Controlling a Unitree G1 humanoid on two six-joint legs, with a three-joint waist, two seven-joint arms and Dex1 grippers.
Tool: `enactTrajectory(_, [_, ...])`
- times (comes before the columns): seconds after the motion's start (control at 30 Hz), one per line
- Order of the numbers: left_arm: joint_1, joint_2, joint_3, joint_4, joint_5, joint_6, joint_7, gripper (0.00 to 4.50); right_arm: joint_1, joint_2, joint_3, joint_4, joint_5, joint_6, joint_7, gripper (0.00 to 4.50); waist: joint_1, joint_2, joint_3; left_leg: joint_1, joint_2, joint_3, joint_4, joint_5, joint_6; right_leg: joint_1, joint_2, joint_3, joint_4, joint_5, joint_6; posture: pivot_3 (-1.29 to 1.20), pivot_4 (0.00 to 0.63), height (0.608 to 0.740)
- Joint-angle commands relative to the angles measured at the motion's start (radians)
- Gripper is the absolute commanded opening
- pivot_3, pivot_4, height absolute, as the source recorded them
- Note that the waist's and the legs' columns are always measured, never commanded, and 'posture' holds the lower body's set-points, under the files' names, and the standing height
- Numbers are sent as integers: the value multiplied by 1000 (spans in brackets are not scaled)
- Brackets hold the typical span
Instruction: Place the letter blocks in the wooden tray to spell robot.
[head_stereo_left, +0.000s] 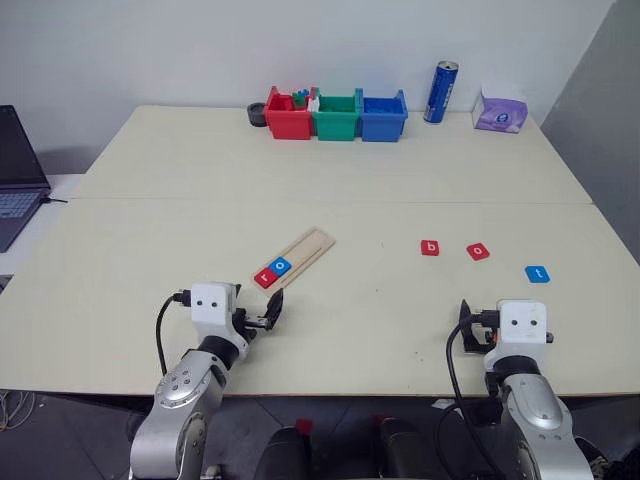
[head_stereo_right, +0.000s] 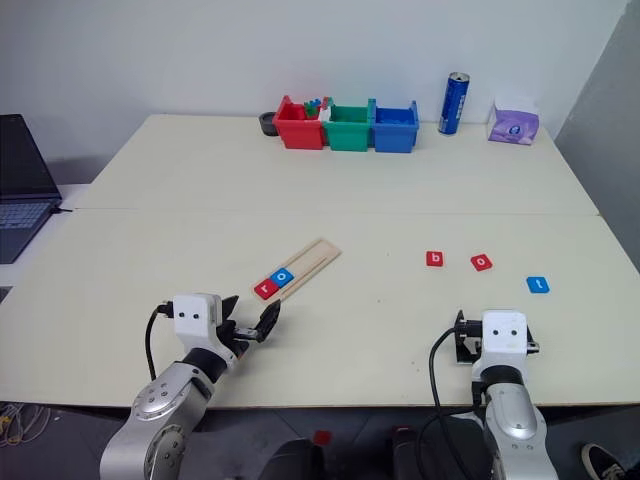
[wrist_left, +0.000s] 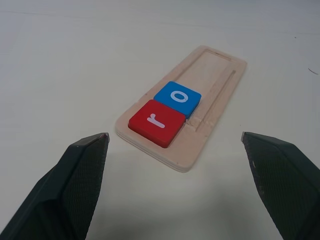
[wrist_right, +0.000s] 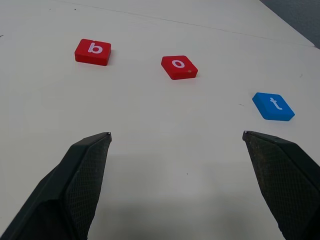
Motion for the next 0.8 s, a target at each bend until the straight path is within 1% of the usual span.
enactTrajectory(0.03, [6, 13, -1, -56, 7, -3, 6, 4500, 0, 9, -20, -42, -13, -25, -18, 4476, 0, 0, 0, 0, 0, 0, 0, 0, 0, 0, 0, 0, 0, 0, 0, 0, 150, 740])
enactTrajectory(0.8, [-22, 6, 3, -14, -4, -52, -15, 4500, -35, 5, -34, -39, -9, -42, -34, 4476, 0, 0, 0, 0, 0, 0, 0, 0, 0, 0, 0, 0, 0, 0, 0, 0, 150, 740])
